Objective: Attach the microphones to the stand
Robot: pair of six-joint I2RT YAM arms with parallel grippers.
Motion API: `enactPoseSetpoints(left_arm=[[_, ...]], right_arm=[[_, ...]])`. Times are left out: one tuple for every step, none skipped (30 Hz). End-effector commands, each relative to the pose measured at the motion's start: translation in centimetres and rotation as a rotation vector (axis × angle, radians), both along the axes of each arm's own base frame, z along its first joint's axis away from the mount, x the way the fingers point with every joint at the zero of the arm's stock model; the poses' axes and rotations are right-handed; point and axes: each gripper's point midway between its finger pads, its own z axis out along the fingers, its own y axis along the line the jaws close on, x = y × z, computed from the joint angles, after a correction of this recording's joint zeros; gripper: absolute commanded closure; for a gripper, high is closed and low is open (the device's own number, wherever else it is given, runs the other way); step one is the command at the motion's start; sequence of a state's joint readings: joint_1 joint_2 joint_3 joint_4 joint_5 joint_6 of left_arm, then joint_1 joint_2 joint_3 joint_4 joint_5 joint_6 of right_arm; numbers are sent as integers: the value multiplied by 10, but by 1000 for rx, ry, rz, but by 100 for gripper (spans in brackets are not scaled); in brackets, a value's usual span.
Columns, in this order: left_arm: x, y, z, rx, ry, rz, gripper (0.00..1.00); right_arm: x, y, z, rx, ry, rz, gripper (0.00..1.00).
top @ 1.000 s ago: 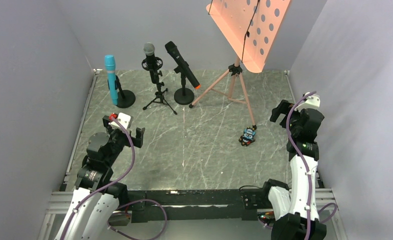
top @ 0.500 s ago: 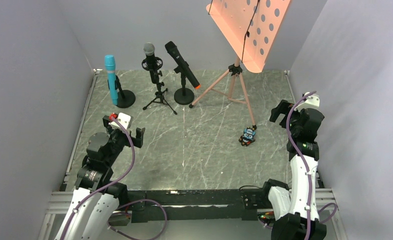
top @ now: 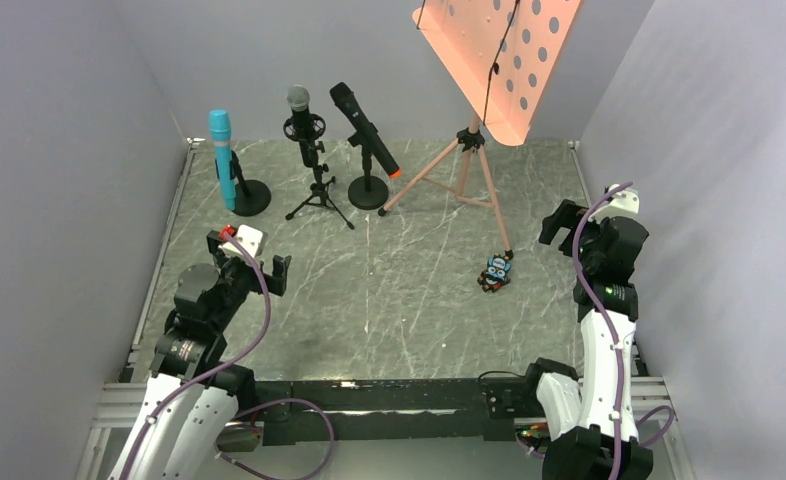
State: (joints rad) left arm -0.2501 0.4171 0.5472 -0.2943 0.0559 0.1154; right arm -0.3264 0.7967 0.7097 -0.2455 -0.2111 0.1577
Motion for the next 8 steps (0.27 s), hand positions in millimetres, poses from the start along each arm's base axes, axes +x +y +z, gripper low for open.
enactPoseSetpoints(left_arm=[[4,-2,14,-11,-49,-8,1],[4,-2,14,-12,-50,-6,1],[4,-2,15,-13,-50,-7,1],[4,-2,14,-13,-49,-6,1],[4,-2,14,-12,-49,-7,1],[4,-2,14,-12,-48,-8,1],[4,-2,14,-12,-48,-6,1],[4,-2,14,-12,-48,-7,1]], right_arm=[[2,-2,24,-12,-58,-5,0],[2,-2,24,-13,-59,-6,0],[2,-2,25,-14,-60,-7,0],[2,-3,24,-14,-60,-12,0],[2,-4,24,-15,-60,-16,0],[2,-4,24,-19,-60,-18,0],[2,-4,24,-25,-60,-16,0],[2,-4,24,-31,-62,-12,0]])
